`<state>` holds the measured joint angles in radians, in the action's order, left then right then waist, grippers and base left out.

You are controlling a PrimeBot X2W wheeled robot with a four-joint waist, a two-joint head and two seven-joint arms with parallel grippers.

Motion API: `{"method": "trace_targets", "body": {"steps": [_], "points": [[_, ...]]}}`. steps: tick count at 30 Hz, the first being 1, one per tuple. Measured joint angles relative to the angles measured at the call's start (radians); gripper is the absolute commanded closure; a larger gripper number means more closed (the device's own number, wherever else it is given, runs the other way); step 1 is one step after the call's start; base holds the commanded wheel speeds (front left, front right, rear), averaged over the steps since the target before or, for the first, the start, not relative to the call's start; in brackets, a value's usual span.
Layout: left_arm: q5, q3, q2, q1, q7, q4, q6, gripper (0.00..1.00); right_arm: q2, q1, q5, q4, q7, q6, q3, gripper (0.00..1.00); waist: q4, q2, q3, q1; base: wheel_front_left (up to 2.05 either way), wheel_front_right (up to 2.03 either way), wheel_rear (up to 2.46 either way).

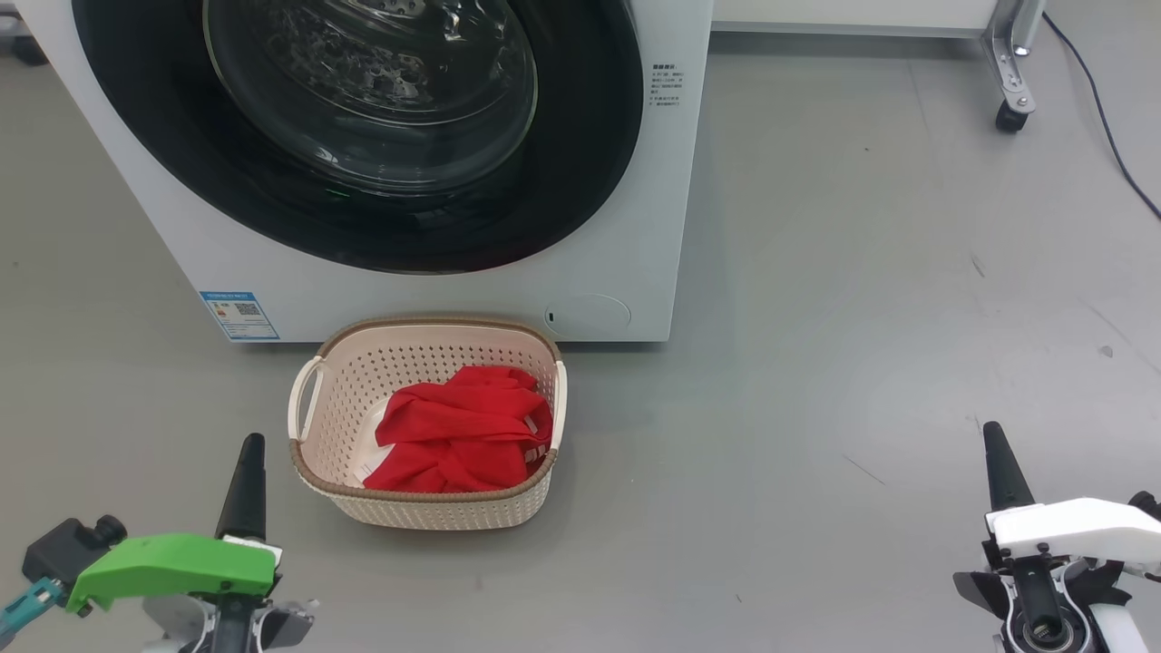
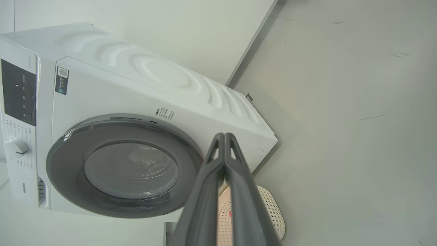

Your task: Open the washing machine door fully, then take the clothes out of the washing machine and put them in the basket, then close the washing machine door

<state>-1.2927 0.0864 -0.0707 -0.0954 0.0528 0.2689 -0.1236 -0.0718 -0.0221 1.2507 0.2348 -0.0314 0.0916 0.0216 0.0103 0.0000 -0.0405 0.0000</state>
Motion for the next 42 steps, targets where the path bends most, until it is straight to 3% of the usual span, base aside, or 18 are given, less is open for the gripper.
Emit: {"method": "trace_targets", "body": {"steps": [30, 42], "points": [[-0.373, -0.073, -0.014, 0.008, -0.091, 0.0, 0.0, 1.0, 0.0, -0.032, 0.383, 0.037, 0.096, 0.025, 0.057, 1.0, -0.01, 0.0, 0.037, 0.0, 0.0, 0.0, 0.0], [-0.378, -0.078, -0.015, 0.008, -0.091, 0.001, 0.0, 1.0, 0.0, -0.032, 0.395, 0.041, 0.097, 0.03, 0.059, 1.0, -0.01, 0.0, 0.038, 0.0, 0.0, 0.0, 0.0]]}}
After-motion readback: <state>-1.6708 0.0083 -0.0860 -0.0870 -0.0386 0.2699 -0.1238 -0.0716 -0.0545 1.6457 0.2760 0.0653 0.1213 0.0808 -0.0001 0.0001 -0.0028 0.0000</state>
